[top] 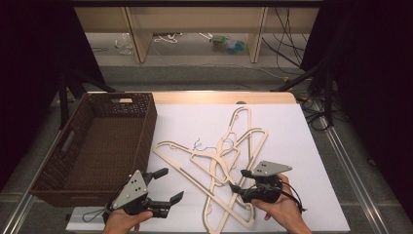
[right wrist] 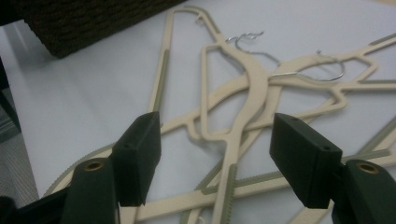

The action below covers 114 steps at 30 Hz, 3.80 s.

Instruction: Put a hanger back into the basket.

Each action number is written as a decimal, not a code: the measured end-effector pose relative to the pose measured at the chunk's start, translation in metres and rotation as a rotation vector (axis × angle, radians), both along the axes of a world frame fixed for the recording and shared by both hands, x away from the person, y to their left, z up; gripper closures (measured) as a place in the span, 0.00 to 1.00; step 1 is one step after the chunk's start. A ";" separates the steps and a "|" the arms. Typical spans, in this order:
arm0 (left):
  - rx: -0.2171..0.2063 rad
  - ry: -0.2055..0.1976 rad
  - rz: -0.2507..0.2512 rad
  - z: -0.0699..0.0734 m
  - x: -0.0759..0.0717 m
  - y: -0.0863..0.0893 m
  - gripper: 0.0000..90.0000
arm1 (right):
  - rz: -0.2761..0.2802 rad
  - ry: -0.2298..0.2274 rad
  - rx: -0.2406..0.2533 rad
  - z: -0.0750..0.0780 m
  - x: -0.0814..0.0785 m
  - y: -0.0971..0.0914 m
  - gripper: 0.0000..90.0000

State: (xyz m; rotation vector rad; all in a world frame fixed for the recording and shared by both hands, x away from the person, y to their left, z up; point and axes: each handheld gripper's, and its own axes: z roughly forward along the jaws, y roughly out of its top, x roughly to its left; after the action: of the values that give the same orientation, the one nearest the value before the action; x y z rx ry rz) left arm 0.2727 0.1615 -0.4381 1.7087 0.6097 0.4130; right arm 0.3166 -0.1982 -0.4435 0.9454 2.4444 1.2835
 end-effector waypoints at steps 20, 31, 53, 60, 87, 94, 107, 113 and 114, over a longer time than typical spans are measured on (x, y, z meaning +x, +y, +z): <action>0.017 -0.002 -0.019 -0.001 0.000 -0.002 0.18 | 0.030 0.163 -0.160 -0.030 0.041 0.018 0.74; 0.022 0.006 -0.027 -0.002 0.001 -0.003 0.18 | 0.052 0.193 -0.236 -0.032 0.047 0.027 0.78; 0.030 0.018 -0.025 -0.003 0.001 -0.006 0.18 | 0.047 0.119 -0.290 -0.007 0.050 0.013 0.90; 0.075 0.088 0.022 -0.011 0.028 -0.042 0.20 | 0.085 0.066 -0.357 0.003 0.037 0.007 0.90; 0.356 0.162 -0.192 -0.031 0.105 -0.130 0.40 | 0.128 -0.057 -0.436 0.032 -0.011 -0.032 0.90; 0.377 0.194 -0.286 -0.030 0.116 -0.140 0.53 | 0.155 -0.059 -0.446 0.034 -0.013 -0.032 0.90; 0.379 0.216 -0.420 -0.020 0.119 -0.133 0.74 | 0.236 -0.099 -0.470 0.036 -0.017 -0.025 0.90; 0.378 0.232 -0.472 -0.004 0.116 -0.125 0.78 | 0.276 -0.116 -0.452 0.036 -0.017 -0.027 0.90; 0.394 0.234 -0.477 0.000 0.115 -0.125 0.79 | 0.280 -0.115 -0.450 0.037 -0.017 -0.028 0.90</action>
State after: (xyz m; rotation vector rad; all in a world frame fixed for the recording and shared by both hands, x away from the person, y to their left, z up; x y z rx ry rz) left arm 0.3875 0.0364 -0.4384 2.2258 0.2749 -0.0130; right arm 0.2992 -0.2261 -0.4064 0.4138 2.6695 0.7689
